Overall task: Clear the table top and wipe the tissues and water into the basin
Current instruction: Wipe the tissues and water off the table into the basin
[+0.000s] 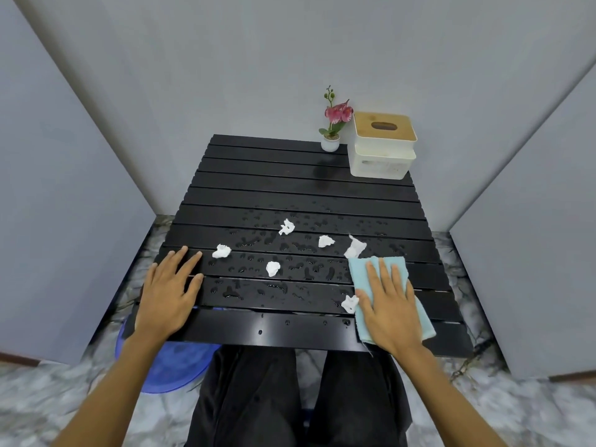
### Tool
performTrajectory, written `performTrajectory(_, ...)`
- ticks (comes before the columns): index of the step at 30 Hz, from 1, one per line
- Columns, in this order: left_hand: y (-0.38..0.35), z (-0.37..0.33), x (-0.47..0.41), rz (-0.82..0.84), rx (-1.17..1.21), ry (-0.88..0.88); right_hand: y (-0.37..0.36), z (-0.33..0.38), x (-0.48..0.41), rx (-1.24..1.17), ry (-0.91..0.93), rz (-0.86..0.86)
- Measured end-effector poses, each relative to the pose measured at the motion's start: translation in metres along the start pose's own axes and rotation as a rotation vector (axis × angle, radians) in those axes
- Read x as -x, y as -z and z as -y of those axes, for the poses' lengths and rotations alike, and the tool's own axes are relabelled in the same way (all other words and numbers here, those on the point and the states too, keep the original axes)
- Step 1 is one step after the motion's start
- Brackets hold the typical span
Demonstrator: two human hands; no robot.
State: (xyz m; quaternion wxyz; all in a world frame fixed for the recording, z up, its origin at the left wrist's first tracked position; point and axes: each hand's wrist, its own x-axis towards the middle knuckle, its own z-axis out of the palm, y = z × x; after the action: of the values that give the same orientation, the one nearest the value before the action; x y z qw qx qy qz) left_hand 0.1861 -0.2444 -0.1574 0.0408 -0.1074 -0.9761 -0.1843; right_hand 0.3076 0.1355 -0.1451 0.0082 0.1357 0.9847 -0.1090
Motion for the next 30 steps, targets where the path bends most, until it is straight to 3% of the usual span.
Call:
performTrajectory(6,-0.001,0.000,0.000,0.001,0.011,0.001,-0.009,0.041,-0.004,-0.101,0.091,-0.048)
performTrajectory(13,0.001,0.000,0.000,0.009,0.031,0.006,-0.013,0.059,-0.006,-0.495,0.143,-0.267)
performTrajectory(18,0.005,0.000,-0.002,0.002,0.095,0.010,0.024,0.038,0.002,-0.708,0.009,-0.366)
performTrajectory(23,0.010,0.000,-0.015,-0.048,0.153,-0.004,0.056,-0.014,-0.020,-0.640,-0.087,-0.444)
performTrajectory(30,0.006,0.000,-0.043,-0.002,0.084,-0.025,0.028,-0.061,-0.073,-0.074,-0.180,-0.013)
